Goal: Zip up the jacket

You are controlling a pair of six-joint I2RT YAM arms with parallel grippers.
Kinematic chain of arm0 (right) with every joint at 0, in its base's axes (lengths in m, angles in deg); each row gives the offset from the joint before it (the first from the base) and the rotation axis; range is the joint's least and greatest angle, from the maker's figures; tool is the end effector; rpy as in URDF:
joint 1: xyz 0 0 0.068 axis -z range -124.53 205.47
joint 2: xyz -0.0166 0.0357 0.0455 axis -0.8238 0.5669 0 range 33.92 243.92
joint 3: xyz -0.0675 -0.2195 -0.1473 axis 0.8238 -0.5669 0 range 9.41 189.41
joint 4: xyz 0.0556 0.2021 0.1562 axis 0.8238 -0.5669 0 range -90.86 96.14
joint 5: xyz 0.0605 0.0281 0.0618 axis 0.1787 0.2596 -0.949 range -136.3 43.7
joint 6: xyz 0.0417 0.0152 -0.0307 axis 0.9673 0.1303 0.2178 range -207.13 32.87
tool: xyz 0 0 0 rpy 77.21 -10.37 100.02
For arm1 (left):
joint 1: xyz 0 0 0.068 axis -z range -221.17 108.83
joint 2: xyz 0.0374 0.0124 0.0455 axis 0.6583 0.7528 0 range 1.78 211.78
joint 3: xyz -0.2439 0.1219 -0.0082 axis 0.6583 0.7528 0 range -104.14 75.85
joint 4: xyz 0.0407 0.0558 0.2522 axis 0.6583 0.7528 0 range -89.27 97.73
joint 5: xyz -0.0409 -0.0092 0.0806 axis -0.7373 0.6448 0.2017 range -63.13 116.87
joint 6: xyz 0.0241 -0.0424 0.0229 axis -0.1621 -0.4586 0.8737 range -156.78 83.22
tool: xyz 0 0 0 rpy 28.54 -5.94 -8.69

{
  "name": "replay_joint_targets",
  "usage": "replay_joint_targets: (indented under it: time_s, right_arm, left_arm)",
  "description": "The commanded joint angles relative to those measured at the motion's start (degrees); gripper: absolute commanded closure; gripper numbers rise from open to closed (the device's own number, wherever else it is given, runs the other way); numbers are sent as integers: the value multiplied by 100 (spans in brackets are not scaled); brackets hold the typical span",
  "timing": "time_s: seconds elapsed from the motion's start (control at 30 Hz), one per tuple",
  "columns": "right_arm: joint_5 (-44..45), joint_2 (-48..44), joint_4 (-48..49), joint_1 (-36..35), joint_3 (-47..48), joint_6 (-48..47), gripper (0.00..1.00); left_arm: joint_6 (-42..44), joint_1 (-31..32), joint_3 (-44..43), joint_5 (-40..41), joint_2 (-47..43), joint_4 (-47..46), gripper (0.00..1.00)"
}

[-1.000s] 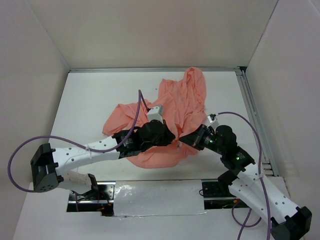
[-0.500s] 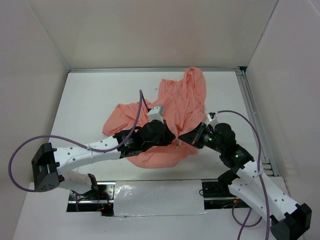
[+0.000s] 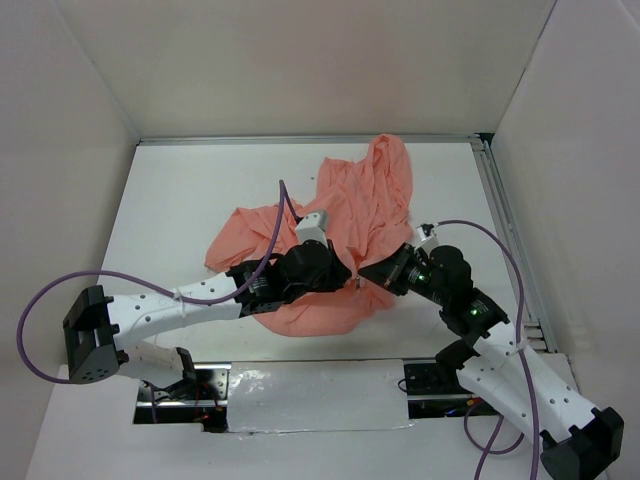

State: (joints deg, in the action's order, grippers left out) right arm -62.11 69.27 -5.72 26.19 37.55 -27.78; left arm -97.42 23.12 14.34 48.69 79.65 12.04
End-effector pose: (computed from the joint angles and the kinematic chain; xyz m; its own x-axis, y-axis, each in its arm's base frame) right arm 0.1327 0.0855 0.2597 -0.7434 0.5321 -0.4052 -0.1092 0.5012 0.8584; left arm 0.1471 -0.2747 0.3104 -0.7033 -0.4044 -0.5846 0.1645 0.7075 -0.6873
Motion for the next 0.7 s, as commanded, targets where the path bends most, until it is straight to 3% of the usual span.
replay_joint_targets:
  time_s: [0.0,0.3,0.67]
  right_arm:
    - [131,-55,289,-52,192,103,100]
    - [192,-222,975,-69,-291,814,100]
    - [597,-379,580,-192,-230,753,100]
  left_arm:
    - [-35,48,-80,-46,-79,-340,100]
    - [-325,171,-123,137,0,-165,100]
    - [-299,242,-72,67,-61,-226,100]
